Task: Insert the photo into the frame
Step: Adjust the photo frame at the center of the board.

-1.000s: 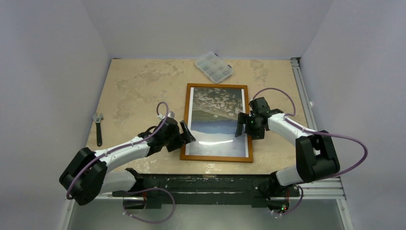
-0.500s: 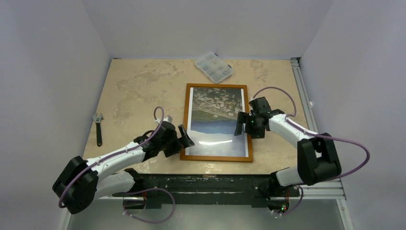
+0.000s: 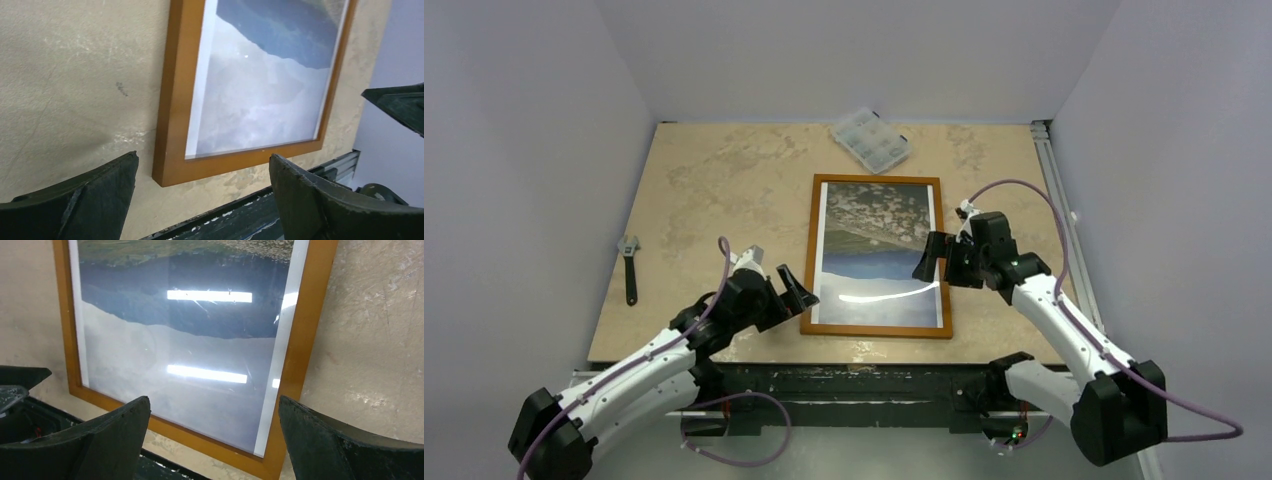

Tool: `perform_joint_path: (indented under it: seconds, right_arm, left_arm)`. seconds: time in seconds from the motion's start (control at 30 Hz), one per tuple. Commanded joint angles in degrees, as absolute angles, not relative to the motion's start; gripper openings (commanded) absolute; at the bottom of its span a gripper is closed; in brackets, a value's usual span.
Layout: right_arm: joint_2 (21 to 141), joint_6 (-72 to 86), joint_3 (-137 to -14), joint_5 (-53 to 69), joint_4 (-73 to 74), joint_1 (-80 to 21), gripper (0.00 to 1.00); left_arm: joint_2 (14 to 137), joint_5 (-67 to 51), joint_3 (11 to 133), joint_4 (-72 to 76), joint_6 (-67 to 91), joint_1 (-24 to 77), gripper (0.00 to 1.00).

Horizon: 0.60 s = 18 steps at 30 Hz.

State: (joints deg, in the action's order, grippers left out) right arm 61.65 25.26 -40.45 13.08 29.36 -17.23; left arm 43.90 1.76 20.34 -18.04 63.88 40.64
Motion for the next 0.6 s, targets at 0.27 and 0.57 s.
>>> perform_joint_path:
  seconds: [0.27,0.57]
  right_arm:
    - [48.15,25.49,-38.32,19.77,31.54,-17.36,0.98]
    - [44.69,25.94,-38.8,20.03,30.16,-17.4,0.98]
  left_arm:
    - [30.72,-1.69,13.67,-3.11,61.2,40.91,1.0]
    - [28.45,-1.93,12.82,-0.94,58.59,40.89,1.0]
